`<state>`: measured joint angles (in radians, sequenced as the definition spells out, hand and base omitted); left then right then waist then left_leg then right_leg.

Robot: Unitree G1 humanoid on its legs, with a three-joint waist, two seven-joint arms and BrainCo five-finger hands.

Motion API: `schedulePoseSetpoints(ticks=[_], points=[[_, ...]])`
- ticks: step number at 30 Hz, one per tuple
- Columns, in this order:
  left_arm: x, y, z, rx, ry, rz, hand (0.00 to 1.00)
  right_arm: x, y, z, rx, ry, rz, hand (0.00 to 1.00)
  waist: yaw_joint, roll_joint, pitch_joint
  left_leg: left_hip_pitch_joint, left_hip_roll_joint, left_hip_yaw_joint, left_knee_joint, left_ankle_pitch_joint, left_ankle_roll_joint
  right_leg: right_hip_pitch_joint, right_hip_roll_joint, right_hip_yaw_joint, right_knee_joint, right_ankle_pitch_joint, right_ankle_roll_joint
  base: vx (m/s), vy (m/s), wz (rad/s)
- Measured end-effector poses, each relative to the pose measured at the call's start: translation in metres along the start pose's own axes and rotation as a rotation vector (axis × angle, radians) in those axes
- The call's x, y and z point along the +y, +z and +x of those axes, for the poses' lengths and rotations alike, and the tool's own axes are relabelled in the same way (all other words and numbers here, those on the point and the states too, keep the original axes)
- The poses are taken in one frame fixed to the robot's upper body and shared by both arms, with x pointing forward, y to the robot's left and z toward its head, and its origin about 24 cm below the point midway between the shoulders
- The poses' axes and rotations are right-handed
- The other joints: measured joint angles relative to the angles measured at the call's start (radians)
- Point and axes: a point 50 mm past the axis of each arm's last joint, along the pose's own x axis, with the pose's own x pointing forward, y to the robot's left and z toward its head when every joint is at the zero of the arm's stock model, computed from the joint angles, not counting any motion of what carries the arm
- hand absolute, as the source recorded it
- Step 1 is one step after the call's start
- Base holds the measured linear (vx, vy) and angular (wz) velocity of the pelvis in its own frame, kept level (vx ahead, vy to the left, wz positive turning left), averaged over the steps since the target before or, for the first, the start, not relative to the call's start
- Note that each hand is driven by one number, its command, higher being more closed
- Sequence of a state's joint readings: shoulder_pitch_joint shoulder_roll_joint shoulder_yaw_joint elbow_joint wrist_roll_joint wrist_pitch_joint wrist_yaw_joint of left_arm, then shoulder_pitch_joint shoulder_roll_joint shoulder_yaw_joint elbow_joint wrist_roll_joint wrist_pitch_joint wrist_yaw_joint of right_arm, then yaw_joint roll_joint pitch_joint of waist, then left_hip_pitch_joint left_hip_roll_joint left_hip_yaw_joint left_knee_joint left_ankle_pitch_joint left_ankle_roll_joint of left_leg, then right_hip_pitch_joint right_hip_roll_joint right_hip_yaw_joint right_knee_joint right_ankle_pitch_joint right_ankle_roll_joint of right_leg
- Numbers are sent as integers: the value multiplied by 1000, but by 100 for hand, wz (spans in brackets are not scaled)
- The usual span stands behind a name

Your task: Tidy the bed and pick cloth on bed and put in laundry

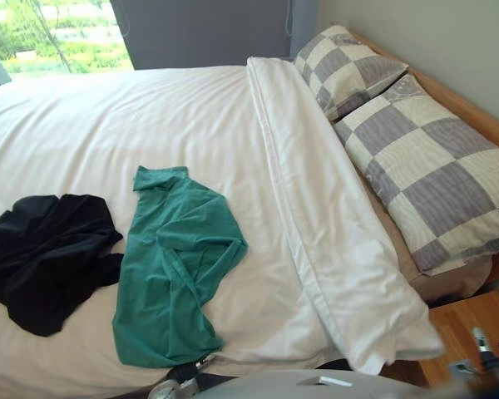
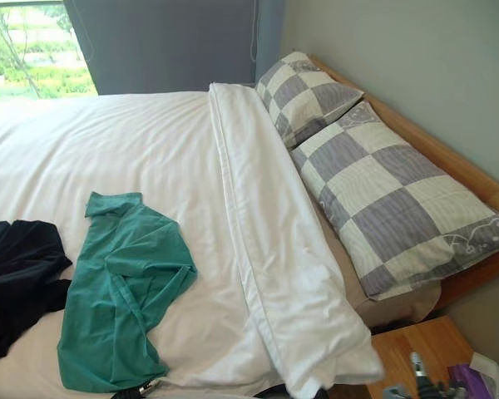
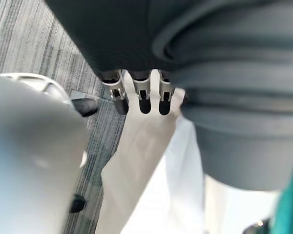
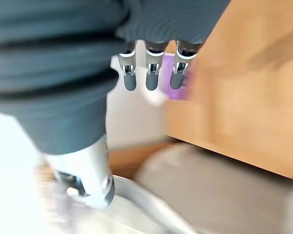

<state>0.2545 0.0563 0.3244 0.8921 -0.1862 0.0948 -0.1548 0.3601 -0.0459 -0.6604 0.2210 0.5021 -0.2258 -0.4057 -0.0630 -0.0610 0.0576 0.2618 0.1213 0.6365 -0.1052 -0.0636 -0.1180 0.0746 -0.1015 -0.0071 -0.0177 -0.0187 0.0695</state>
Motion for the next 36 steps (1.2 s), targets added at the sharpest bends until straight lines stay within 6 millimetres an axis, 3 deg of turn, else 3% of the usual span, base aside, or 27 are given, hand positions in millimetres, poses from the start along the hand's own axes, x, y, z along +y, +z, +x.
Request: schedulePoseSetpoints(ticks=[3,4,5,6,9,12,14,18,22,24,26,30,33,36], points=[[3,-1,-1,-2,5,-3,0,4,33,7,-137,-5,15,0,0,-9,-7,0,0,0,0,-2,-1,0,0,-1,1,2,4,11,-7,0],[4,-3,-2,-1,8,-25,0,14,53,8,-219,44,32,0,-1,-14,-13,0,0,-1,0,0,3,0,0,-2,1,4,5,36,-21,1],[4,-3,-2,-1,8,-30,0,18,59,7,-239,58,44,0,0,-15,-15,0,1,-2,0,0,3,1,0,-3,1,4,5,31,-17,3],[5,-4,-3,-3,9,-34,0,22,64,5,-258,81,60,100,0,-16,-16,-1,1,-4,0,0,3,1,0,-5,1,4,6,26,-23,5],[6,-3,-4,-5,8,-22,0,67,85,-9,-325,326,177,100,-3,-20,-16,-5,0,-15,1,-1,1,-3,-2,-9,6,5,7,6,-14,3],[6,-2,-3,17,2,8,0,113,84,-26,-236,624,326,100,-1,-23,-13,-34,-5,-33,1,3,8,-42,-4,-8,29,5,7,-44,-20,5],[3,10,1,30,-11,78,0,150,80,-43,-144,811,439,100,0,-27,6,-77,-18,-52,1,13,23,-83,-13,-8,43,6,8,-82,-9,19],[-4,36,7,-17,13,127,0,201,95,-63,-90,996,683,100,8,-32,124,-152,-47,-83,15,28,47,-166,-43,-7,90,10,14,-120,12,21],[-18,71,12,-109,18,146,0,229,128,-82,-155,1134,947,100,22,-37,265,-291,-47,-109,157,-14,80,-248,-77,-4,105,32,29,-93,16,21],[-28,83,14,-152,11,149,0,241,148,-94,-189,1225,1147,100,25,-12,327,-370,-36,-114,260,-56,98,-284,-82,9,104,49,32,-57,38,6],[-35,88,15,-164,2,168,0,248,151,-99,-181,1274,1256,100,22,14,344,-437,-22,-126,331,-88,105,-317,-83,22,104,58,38,-11,61,12],[-53,103,18,-208,-13,186,0,267,133,-102,-84,1297,1342,100,21,67,383,-551,0,-141,440,-135,127,-382,-83,27,106,68,43,-10,63,10],[-78,117,18,-277,-75,151,0,274,101,-106,30,1248,1384,100,26,106,424,-631,2,-143,490,-151,143,-453,-88,69,127,70,46,-22,80,7],[-92,122,16,-317,-120,102,0,272,93,-117,39,1258,1432,100,27,113,449,-648,8,-114,512,-168,145,-501,-87,90,167,64,47,-35,91,-25]])
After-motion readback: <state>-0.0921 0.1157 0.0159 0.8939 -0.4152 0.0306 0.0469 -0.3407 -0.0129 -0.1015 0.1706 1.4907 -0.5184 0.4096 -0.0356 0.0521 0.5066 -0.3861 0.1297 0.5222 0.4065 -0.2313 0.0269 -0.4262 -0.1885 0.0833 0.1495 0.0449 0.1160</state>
